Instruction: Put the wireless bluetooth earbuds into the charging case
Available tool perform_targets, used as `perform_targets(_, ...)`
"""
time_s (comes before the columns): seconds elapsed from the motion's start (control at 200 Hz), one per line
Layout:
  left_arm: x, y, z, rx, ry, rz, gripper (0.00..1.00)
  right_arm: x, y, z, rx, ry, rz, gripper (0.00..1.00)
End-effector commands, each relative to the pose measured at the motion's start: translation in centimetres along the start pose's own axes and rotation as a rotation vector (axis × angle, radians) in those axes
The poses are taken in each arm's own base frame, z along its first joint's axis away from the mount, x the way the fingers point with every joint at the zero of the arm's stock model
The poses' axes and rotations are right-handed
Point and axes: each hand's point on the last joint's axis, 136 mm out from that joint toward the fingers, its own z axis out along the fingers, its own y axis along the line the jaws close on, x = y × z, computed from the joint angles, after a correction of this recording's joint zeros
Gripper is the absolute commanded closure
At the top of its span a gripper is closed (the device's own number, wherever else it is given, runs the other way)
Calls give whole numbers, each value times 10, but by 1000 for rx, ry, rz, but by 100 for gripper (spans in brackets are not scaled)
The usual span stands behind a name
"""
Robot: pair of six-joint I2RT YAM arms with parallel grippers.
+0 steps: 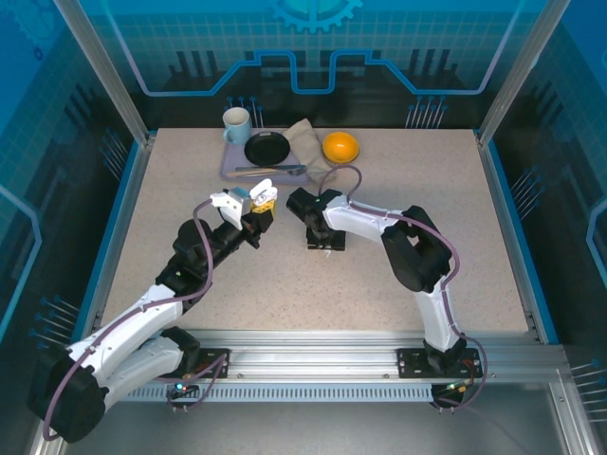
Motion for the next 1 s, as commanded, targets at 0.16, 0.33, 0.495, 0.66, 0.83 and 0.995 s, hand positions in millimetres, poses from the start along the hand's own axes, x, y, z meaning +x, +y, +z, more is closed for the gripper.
perform_targets(0.16, -23, 0, 1, 1, -63, -9, 100, 6, -10, 20, 26, 35, -16, 54)
perform_targets(0.33, -23, 0, 1, 1, -63, -10, 100, 7, -11, 23, 26, 42, -18, 56)
perform_targets(0.495, -23, 0, 1, 2, -61, -11, 100, 6, -11, 25, 26, 43, -19, 57)
perform_targets(0.66, -24, 0, 1, 2, -63, -11, 100, 8, -12, 28, 29, 53, -20, 60)
perform_targets(0.83, -24, 0, 1, 2, -64, -11, 100, 10, -11, 28, 19, 55, -16, 64)
perform_targets(0.995, -25, 0, 1, 1, -65, -11, 100, 12, -11, 29, 6, 62, -11, 65)
